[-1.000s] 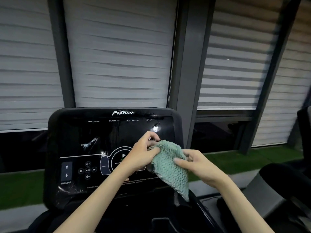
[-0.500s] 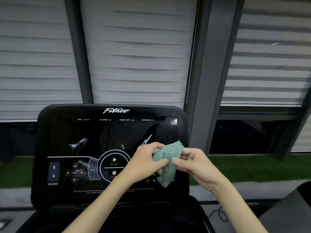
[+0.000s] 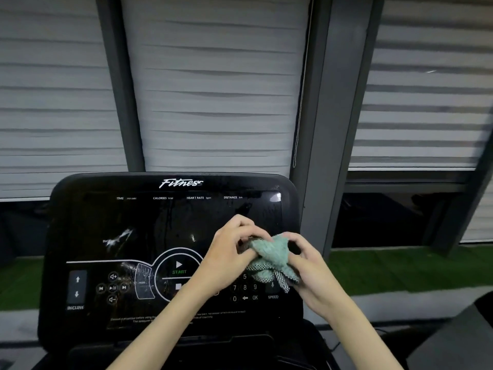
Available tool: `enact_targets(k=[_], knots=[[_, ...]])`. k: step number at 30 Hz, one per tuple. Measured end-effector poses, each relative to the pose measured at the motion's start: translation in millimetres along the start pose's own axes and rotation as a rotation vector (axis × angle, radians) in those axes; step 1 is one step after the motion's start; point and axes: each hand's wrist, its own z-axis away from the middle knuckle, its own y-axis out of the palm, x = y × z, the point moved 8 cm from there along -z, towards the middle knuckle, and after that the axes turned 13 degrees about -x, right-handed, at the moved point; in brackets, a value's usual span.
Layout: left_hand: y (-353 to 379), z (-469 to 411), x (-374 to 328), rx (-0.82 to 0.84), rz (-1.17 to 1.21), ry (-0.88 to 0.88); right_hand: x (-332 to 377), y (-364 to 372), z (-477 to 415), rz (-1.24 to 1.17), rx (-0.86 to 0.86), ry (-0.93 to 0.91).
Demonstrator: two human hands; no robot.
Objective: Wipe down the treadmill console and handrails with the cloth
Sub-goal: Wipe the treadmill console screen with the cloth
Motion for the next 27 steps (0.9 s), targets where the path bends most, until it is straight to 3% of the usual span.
enact_targets(k=[3,7,10,14,16,18,20,24,27], knots=[[2.8,2.9,1.0,0.051,0.004,0.093,-5.4,-6.4,-6.6,-0.098,-0.115,0.085],[-4.5,1.6,8.8,-0.018,0.027,0.126,-1.5,5.4,-2.1,-0.383,-0.003,0.174],[0.2,2.4,9.6,0.033,0.021,0.124,-1.6,8.3,-5.1,-0.311,-0.003,0.076],[6.7,6.1,15.0,0.22,-0.042,0.153,-7.4,2.6,-11.5,-0.3,-0.101,0.027],[2.5,-0.3,23.1,0.221,-0.134,0.209,-1.3,-5.1,-14.3,-0.255,-0.161,-0.036],[-12.3,-20.2,33.4,0.052,-0.343,0.304,15.9,-15.3,-18.7,-0.066,-0.261,-0.185],[-27.9,-43.8,42.3,-0.108,-0.616,0.368,48.3,-23.6,-26.2,0.329,-0.411,-0.456],[-35.3,-77.2,57.7,-0.114,-0.917,0.335,104.8,3.4,-51.2,0.973,-0.505,-1.012],[-29.8,-84.8,66.0,-0.08,-0.995,0.302,116.8,28.1,-80.6,1.174,-0.431,-1.138]])
